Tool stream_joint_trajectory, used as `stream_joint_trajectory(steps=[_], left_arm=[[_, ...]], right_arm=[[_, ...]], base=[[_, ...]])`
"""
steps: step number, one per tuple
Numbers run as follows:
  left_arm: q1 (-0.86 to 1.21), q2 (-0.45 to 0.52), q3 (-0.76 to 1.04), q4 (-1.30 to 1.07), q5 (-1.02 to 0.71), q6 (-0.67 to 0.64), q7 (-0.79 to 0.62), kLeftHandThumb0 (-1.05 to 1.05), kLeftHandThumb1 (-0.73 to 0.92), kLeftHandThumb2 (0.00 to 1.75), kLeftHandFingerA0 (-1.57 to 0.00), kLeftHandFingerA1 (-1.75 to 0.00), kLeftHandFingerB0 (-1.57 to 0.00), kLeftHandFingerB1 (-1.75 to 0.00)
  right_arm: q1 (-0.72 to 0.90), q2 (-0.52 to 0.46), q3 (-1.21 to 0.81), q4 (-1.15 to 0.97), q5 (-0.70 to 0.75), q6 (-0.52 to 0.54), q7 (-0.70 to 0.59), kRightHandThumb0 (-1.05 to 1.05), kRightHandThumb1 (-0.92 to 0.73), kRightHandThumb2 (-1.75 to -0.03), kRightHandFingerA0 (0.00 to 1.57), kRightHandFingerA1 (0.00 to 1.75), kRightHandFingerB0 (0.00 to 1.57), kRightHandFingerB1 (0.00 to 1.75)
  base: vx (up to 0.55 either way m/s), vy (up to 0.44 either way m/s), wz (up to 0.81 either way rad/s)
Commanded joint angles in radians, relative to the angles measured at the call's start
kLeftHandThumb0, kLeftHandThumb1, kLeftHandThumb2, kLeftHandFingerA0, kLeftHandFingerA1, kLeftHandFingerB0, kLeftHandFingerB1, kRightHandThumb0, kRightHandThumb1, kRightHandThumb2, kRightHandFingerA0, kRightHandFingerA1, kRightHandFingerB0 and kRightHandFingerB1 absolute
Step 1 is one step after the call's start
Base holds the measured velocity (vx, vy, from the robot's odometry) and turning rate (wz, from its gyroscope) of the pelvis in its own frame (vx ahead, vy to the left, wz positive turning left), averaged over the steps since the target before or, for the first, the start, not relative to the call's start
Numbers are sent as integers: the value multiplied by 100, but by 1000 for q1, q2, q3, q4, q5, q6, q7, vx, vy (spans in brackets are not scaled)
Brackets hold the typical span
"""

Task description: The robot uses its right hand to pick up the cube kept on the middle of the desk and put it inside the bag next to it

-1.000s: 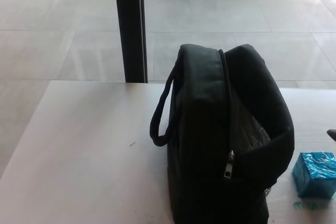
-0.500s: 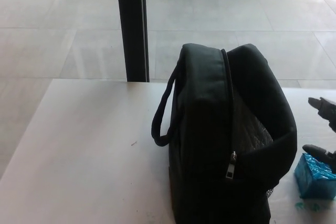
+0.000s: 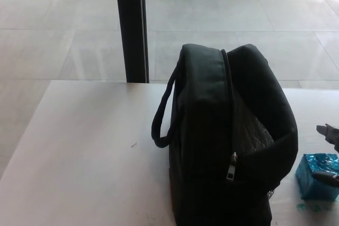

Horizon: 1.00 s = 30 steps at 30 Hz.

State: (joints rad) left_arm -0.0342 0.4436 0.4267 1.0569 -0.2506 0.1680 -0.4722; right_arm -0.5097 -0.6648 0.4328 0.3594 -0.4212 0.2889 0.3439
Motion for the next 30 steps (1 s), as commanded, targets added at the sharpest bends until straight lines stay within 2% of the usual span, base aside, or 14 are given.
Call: stream_joint_trajectory(steps=[1,7,8,9,10,13,15,18,20,22,24,26,27,30], left_arm=[[-1,22,-7,3,-2,4,-3,-70,70,60,-17,-48,-17,-32],[-10,24,-16,24,1,-9,0,-72,69,60,-17,-47,-17,-32],[-10,25,-24,28,9,-19,-2,-72,70,61,-17,-48,-16,-32],[-7,26,-23,22,6,-16,-1,-72,70,61,-18,-49,-17,-32],[-9,27,-23,24,5,-13,2,-72,69,61,-18,-48,-17,-32],[-10,27,-21,26,-1,-8,-3,-71,70,61,-17,-48,-17,-32],[-19,28,-21,29,0,-5,7,-70,70,60,-19,-47,-19,-31],[-18,27,-20,26,-1,-7,7,-71,70,60,-18,-48,-20,-31],[-19,31,-21,20,0,-9,7,-70,70,61,-19,-49,-20,-32],[-22,31,-21,22,0,-10,7,-70,70,61,-19,-49,-20,-32],[-25,35,-20,9,-5,-2,-11,-71,70,60,-16,-50,-19,-32],[-30,39,-24,1,-2,6,-11,-71,70,60,-17,-50,-19,-32],[-45,41,-25,20,1,5,-3,-71,69,59,-19,-47,-22,-32],[-64,41,-23,36,0,7,4,-72,68,60,-18,-48,-21,-32]], right_arm=[[-3,28,18,-19,-47,1,40,-94,-75,-70,0,0,0,26],[-24,56,11,-50,-53,6,69,-95,-73,-72,0,0,0,26],[-31,54,14,-39,-58,15,87,-96,-58,-102,0,15,0,14],[-37,56,12,-26,-55,22,101,-95,-56,-100,0,16,0,15],[-41,53,15,-18,-57,32,121,-101,-61,-99,0,7,12,11],[-49,36,28,-2,-65,42,176,-101,-61,-96,0,6,9,7],[-51,11,47,17,-78,44,229,-93,-53,-92,0,12,3,18],[-65,10,61,42,-85,58,265,-93,-55,-90,0,9,10,16],[-103,-25,146,92,-139,23,383,-71,-40,-84,0,36,0,23],[-107,-32,159,92,-145,30,393,-71,-40,-84,0,36,0,23],[-103,-41,177,94,-149,36,418,-69,-40,-81,2,57,2,30],[-95,-43,172,80,-138,51,425,-68,-40,-81,1,56,3,33],[-92,-39,171,69,-125,51,437,-64,-45,-56,0,51,4,32],[-96,-36,184,53,-130,30,445,-64,-38,-65,0,44,4,28]], base=[[0,0,0],[0,0,0],[0,0,0],[0,0,0],[0,0,0],[0,0,0],[0,0,0],[0,0,0],[0,0,0],[0,0,0],[0,0,0],[0,0,0],[0,0,0],[0,0,0]])
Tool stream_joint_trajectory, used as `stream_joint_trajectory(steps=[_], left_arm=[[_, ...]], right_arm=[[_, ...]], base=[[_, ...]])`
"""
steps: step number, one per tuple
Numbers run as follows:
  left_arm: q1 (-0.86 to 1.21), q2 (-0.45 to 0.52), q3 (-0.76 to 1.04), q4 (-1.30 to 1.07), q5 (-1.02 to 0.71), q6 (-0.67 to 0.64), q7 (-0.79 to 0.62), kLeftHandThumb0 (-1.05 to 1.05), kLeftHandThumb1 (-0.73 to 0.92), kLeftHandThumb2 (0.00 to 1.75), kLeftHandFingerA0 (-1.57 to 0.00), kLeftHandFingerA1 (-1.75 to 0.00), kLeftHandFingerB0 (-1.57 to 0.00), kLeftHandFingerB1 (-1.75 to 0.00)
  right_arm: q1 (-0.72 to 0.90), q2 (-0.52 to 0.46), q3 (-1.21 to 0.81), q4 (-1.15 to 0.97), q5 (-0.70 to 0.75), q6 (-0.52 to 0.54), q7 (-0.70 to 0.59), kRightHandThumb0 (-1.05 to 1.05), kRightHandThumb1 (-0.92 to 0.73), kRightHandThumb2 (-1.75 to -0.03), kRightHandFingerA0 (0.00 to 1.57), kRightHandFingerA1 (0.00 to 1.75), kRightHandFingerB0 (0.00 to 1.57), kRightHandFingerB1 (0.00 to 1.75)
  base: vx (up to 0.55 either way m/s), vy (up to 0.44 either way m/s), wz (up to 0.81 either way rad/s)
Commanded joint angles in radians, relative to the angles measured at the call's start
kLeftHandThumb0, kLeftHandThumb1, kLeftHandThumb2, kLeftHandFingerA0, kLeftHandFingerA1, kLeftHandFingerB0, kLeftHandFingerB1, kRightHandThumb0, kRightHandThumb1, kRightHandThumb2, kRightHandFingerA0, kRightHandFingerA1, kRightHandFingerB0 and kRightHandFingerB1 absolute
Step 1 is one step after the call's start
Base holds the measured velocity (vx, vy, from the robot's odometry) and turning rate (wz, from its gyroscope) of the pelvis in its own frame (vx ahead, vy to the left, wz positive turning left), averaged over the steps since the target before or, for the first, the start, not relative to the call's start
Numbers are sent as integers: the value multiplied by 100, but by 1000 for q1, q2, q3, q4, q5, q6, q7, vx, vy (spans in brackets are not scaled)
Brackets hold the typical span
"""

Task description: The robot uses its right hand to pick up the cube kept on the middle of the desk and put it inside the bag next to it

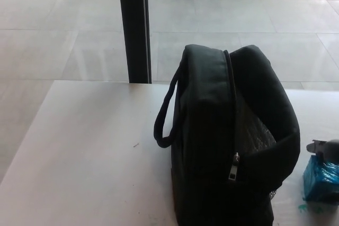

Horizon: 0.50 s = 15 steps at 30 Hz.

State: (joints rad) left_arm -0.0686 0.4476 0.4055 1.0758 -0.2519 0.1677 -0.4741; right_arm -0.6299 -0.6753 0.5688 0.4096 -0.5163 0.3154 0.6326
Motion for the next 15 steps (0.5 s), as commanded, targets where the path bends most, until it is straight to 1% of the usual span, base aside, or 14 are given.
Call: stream_joint_trajectory(steps=[1,2,3,4,5,6,7,8,9,10,11,12,13,15], left_arm=[[-30,37,-1,18,2,6,5,-72,68,60,-18,-48,-21,-32],[-30,36,-3,14,4,4,10,-72,69,60,-19,-49,-22,-33],[-30,36,-11,18,13,-12,12,-72,69,60,-21,-49,-22,-32],[-28,38,-15,11,14,-15,4,-72,70,61,-19,-50,-20,-34],[-30,39,-18,15,15,-20,2,-73,70,61,-18,-50,-20,-34],[-32,40,-21,15,16,-19,4,-73,70,61,-19,-49,-20,-34],[-29,41,-25,12,18,-25,-1,-73,71,61,-18,-49,-19,-34],[-27,41,-21,9,11,-20,-1,-72,71,60,-18,-50,-20,-34],[-27,41,-22,8,9,-20,-1,-72,71,60,-18,-50,-20,-34],[-23,42,-16,4,1,-11,-6,-70,72,60,-17,-49,-19,-34],[-22,43,-11,6,-4,-5,-6,-70,72,60,-17,-48,-20,-34],[-22,44,-10,8,-6,-5,-5,-68,72,60,-17,-48,-20,-34],[-22,45,-8,14,-6,-8,-3,-70,71,60,-18,-49,-21,-35],[-21,45,-6,12,-8,-8,-5,-69,70,61,-18,-50,-21,-36]], right_arm=[[24,-25,48,2,-36,4,158,-64,-38,-65,0,44,4,28],[19,-11,61,-6,-45,11,162,-53,-33,-69,7,63,5,29],[17,0,64,-1,-44,9,162,-41,-41,-54,13,67,3,30],[34,14,68,-6,-58,-11,108,-32,-40,-60,33,75,5,40],[55,11,80,-31,-99,-19,48,-21,-51,-54,48,110,15,37],[74,16,77,-45,-116,-14,6,-18,-55,-61,64,123,16,38],[95,15,79,-58,-141,-28,-51,-16,-69,-60,69,118,22,37],[113,8,90,-65,-180,-51,-113,-16,-69,-62,69,135,27,38],[117,8,89,-67,-187,-54,-121,-16,-69,-62,69,135,27,38],[135,0,95,-79,-217,-73,-174,-18,-71,-63,66,147,34,39],[154,-8,92,-78,-233,-112,-240,-26,-74,-66,71,148,43,43],[169,-17,87,-76,-243,-145,-295,-22,-72,-62,69,157,72,67],[185,-30,86,-73,-264,-179,-371,-27,-73,-60,74,168,78,79],[198,-40,88,-50,-292,-228,-480,-29,-73,-60,78,171,83,84]], base=[[0,0,0],[0,0,0],[0,0,0],[0,0,0],[0,0,0],[0,0,0],[0,0,0],[0,0,0],[0,0,0],[0,0,0],[0,0,0],[0,0,0],[0,0,0],[0,0,0]])
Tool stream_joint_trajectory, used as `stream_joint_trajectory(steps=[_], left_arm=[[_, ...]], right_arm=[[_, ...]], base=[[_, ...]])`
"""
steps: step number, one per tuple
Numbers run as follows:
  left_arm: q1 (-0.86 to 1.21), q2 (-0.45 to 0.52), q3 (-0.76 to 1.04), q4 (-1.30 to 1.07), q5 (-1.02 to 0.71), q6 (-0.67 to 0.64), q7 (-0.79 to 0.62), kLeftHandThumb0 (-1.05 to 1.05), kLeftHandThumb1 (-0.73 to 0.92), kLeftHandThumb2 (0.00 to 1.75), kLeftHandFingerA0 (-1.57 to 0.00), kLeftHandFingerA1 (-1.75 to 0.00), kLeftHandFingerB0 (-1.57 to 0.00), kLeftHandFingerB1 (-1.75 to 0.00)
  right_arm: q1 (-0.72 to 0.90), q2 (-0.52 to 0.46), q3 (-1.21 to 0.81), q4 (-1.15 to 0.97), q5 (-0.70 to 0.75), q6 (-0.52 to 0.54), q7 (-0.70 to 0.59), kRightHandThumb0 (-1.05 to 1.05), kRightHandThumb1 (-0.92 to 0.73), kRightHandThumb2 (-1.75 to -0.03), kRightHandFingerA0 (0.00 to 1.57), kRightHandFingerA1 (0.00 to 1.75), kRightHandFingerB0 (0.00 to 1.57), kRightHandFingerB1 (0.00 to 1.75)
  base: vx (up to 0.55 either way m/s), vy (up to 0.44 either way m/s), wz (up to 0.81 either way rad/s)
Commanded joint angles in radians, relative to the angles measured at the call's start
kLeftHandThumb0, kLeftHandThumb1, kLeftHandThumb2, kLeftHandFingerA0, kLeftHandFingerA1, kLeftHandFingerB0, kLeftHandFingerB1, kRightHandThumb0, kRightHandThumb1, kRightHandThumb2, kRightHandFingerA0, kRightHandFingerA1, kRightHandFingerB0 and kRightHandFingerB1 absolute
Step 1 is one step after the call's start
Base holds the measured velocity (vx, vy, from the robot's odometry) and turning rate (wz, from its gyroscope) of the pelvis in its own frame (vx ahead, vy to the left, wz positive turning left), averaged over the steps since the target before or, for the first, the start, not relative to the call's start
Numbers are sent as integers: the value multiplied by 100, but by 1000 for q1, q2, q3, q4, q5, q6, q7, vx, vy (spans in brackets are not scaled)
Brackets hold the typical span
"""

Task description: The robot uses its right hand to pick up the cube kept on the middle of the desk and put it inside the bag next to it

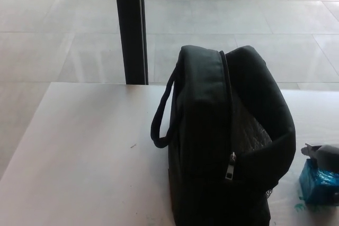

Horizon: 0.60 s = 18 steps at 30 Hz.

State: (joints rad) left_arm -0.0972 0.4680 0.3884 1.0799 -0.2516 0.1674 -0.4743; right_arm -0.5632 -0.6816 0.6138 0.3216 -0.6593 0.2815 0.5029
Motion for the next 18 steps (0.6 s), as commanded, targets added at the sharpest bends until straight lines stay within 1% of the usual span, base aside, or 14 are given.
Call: stream_joint_trajectory(steps=[1,2,3,4,5,6,7,8,9,10,11,15,16,18], left_arm=[[7,23,14,7,-12,-5,-5,-69,70,61,-18,-50,-21,-36],[5,24,15,6,-14,5,-3,-68,70,61,-18,-49,-21,-36],[6,23,15,2,-14,6,1,-68,70,61,-18,-50,-21,-36],[4,22,17,5,-15,7,2,-67,69,60,-18,-50,-21,-36],[4,22,16,6,-16,6,0,-67,71,61,-16,-49,-21,-36],[5,22,15,4,-15,4,-4,-67,70,60,-18,-50,-20,-36],[5,22,15,5,-15,3,-3,-67,70,60,-18,-50,-20,-36],[5,22,15,8,-14,-2,-2,-68,69,61,-18,-51,-21,-36],[3,22,14,10,-12,-1,2,-67,69,60,-18,-50,-21,-36],[1,23,12,14,-9,-3,3,-67,70,61,-18,-50,-22,-37],[4,21,13,-1,-14,7,2,-67,71,61,-18,-51,-21,-37],[2,21,10,7,-8,-2,5,-67,71,61,-19,-50,-22,-36],[4,21,8,0,-7,2,4,-67,71,61,-19,-50,-21,-36],[8,24,10,-1,-9,3,2,-66,71,61,-18,-49,-21,-36]], right_arm=[[132,-37,44,46,-155,-209,-374,-29,-73,-60,78,171,83,84],[138,-42,45,55,-166,-227,-424,-30,-71,-60,79,175,82,96],[141,-44,47,59,-175,-229,-446,-31,-73,-61,79,175,80,96],[146,-49,45,72,-180,-256,-498,-28,-73,-62,82,175,78,113],[150,-51,43,80,-181,-271,-524,-29,-76,-63,82,175,77,119],[153,-51,41,81,-180,-272,-530,-29,-77,-64,82,175,79,111],[155,-51,41,80,-181,-270,-529,-29,-77,-64,82,175,79,111],[160,-52,38,83,-183,-279,-550,-29,-77,-65,83,175,78,119],[166,-55,33,85,-181,-294,-572,-36,-62,-100,112,133,83,111],[174,-51,21,88,-168,-303,-588,-27,-75,-71,84,175,73,142],[181,-50,8,100,-157,-332,-635,-24,-71,-79,85,175,73,151],[191,-46,-31,108,-115,-365,-662,-21,-65,-89,84,175,73,150],[192,-47,-45,111,-105,-382,-684,-20,-66,-90,85,175,75,146],[182,-39,-76,111,-81,-382,-681,-18,-64,-91,87,174,81,116]], base=[[0,0,0],[0,0,0],[0,0,0],[0,0,0],[0,0,0],[0,0,0],[0,0,0],[0,0,0],[0,0,0],[0,0,0],[0,0,0],[0,0,0],[0,0,0],[0,0,0]])
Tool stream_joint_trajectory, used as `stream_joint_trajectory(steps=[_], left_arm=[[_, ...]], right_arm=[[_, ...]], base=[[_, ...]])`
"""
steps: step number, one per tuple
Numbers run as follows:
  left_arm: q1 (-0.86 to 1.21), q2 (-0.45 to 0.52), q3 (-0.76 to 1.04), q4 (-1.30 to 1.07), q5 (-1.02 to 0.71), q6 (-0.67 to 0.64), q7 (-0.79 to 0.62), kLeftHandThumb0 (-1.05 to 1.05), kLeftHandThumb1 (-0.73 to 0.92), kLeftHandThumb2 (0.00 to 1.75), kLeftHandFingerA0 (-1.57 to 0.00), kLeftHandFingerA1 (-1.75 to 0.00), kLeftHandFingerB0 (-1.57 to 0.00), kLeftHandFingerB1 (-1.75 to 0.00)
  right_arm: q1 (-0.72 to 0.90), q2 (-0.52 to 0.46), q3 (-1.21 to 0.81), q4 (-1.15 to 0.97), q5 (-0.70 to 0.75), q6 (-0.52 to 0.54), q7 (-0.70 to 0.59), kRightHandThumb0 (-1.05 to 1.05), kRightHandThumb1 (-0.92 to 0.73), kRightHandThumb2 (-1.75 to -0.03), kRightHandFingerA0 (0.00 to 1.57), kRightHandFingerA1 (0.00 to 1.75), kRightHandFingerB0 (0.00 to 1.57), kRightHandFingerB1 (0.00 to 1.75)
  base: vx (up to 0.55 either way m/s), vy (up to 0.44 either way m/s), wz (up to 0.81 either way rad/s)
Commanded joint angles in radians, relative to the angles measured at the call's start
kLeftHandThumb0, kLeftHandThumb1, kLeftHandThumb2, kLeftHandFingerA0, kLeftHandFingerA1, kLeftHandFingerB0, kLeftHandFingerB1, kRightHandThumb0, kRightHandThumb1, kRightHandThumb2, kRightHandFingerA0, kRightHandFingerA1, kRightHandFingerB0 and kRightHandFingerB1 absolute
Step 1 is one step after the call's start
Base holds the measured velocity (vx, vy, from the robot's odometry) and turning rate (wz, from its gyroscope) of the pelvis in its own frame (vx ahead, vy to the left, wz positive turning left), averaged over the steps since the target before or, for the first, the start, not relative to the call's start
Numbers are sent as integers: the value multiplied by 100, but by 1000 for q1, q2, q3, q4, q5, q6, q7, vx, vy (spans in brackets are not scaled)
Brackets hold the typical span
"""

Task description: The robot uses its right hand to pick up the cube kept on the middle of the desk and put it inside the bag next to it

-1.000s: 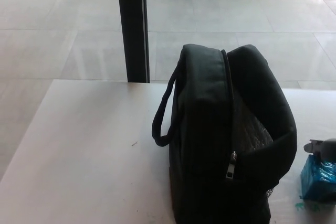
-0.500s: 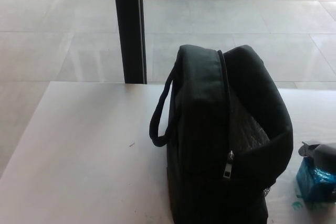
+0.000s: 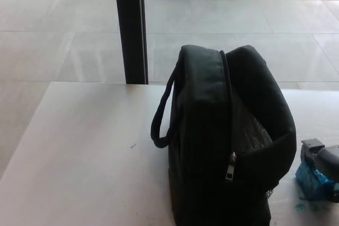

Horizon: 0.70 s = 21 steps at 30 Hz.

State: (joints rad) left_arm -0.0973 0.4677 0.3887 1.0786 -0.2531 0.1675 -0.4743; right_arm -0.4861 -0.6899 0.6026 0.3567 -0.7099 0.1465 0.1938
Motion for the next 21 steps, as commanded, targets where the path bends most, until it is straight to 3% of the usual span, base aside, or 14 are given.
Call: stream_joint_trajectory(steps=[1,2,4,5,6,7,9,12,13,14,15,16,17,21], left_arm=[[11,25,12,3,-9,3,3,-67,71,61,-18,-49,-20,-36],[11,25,14,5,-10,4,5,-66,71,61,-18,-49,-21,-36],[15,25,15,-6,-12,15,9,-66,71,61,-19,-50,-22,-36],[19,27,13,-4,-9,8,6,-66,72,61,-19,-50,-21,-36],[21,28,16,2,-11,3,3,-66,71,61,-19,-50,-21,-36],[22,30,19,8,-13,1,1,-67,71,61,-19,-50,-21,-36],[25,32,17,16,-8,-5,-1,-66,72,61,-19,-50,-21,-35],[24,32,17,23,-5,-9,4,-66,72,61,-19,-49,-21,-36],[23,30,22,27,-9,-4,7,-66,70,61,-17,-49,-22,-36],[27,29,22,24,-9,-3,7,-66,71,61,-18,-49,-21,-36],[34,28,21,10,-7,-2,6,-66,71,62,-17,-49,-22,-37],[34,28,21,11,-6,-2,7,-66,71,61,-18,-49,-21,-36],[35,28,22,9,-7,-1,5,-65,72,61,-18,-48,-21,-35],[32,31,32,26,-10,-3,14,-64,72,62,-20,-47,-21,-34]], right_arm=[[100,-28,-81,80,-24,-258,-396,-21,-62,-89,86,173,85,111],[92,-28,-103,82,-9,-265,-405,-21,-59,-97,87,173,84,113],[71,-26,-151,79,32,-266,-380,-23,-61,-92,86,174,80,119],[61,-24,-182,72,59,-259,-350,-17,-57,-92,97,173,75,136],[47,-24,-200,68,68,-253,-334,-23,-61,-84,87,168,80,110],[36,-27,-221,64,77,-256,-327,-22,-61,-87,88,166,83,106],[-1,-31,-267,76,92,-265,-325,-19,-55,-98,88,170,75,139],[-43,-34,-320,86,90,-278,-328,-13,-54,-103,89,170,73,142],[-60,-28,-344,97,102,-295,-339,-20,-48,-107,117,134,92,117],[-81,-29,-354,104,93,-298,-345,-21,-49,-108,116,133,91,116],[-115,-25,-386,122,113,-313,-350,-15,-53,-104,88,172,78,141],[-135,-18,-408,143,128,-329,-361,-20,-49,-109,119,136,92,117],[-155,-9,-434,158,149,-345,-360,-15,-51,-110,88,175,78,145],[-217,15,-494,158,180,-331,-332,-17,-53,-108,85,175,72,154]], base=[[0,0,0],[0,0,0],[0,0,0],[0,0,0],[0,0,0],[0,0,0],[0,0,0],[0,0,0],[0,0,0],[0,0,0],[0,0,0],[0,0,0],[0,0,0],[0,0,0]])
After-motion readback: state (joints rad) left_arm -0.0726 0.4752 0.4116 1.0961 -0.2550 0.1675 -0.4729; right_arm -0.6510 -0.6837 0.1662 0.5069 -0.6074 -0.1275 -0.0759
